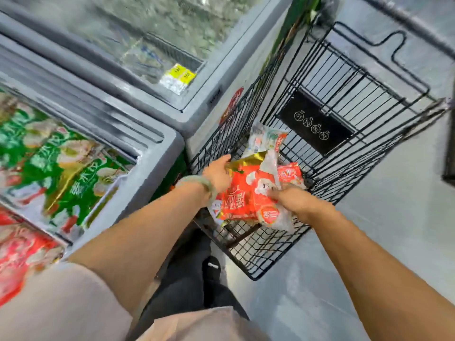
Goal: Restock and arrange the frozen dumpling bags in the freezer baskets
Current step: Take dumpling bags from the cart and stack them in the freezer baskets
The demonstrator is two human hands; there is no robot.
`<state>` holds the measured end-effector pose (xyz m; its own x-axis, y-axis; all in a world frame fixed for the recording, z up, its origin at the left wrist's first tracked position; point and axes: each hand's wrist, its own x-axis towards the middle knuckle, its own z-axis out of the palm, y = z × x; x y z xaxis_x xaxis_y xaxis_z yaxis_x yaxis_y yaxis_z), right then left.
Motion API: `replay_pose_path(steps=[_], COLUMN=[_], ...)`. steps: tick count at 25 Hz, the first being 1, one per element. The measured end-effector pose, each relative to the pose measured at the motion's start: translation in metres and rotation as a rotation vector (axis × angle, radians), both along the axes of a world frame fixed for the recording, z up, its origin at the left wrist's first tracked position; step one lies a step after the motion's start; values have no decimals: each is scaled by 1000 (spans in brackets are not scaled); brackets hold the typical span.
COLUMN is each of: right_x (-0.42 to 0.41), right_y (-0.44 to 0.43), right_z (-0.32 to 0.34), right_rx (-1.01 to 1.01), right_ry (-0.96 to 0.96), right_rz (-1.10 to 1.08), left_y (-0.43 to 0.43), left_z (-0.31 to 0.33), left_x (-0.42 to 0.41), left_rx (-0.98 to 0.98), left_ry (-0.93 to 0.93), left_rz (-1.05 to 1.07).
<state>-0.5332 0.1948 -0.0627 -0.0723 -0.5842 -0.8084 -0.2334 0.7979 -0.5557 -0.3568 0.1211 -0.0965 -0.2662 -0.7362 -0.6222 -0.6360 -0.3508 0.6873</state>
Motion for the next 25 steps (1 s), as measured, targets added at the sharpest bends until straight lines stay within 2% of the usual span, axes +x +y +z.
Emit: replay_pose_path(steps=[2, 3, 6, 10, 15, 18, 21, 25], right_x=[7, 12, 33, 74, 155, 208, 262, 355], right_y=[-7, -9, -16, -28, -48, -53, -38, -1], right_z=[26, 40, 73, 101, 129, 136, 128, 114], right_rx=[50, 64, 59, -70, -347, -387, -319, -179], right_ry=[-69, -96, -151, -190, -164, -225, -158, -124], right_rz=[90, 143, 274, 349, 218, 188, 444, 741], left_y=[1, 4, 14, 31, 63, 91, 123, 169], left_z=[28, 42, 80, 110, 121, 121, 124, 129], left_x=[18, 31, 75, 133, 212, 265, 319, 391], left_rx=[-99, -83, 166, 73, -6, -67, -141, -204], left_ry=[-93, -74, 197, 273, 437, 544, 638, 732], left_rz=[-118, -155, -111, -25, 417, 766, 1048, 1285])
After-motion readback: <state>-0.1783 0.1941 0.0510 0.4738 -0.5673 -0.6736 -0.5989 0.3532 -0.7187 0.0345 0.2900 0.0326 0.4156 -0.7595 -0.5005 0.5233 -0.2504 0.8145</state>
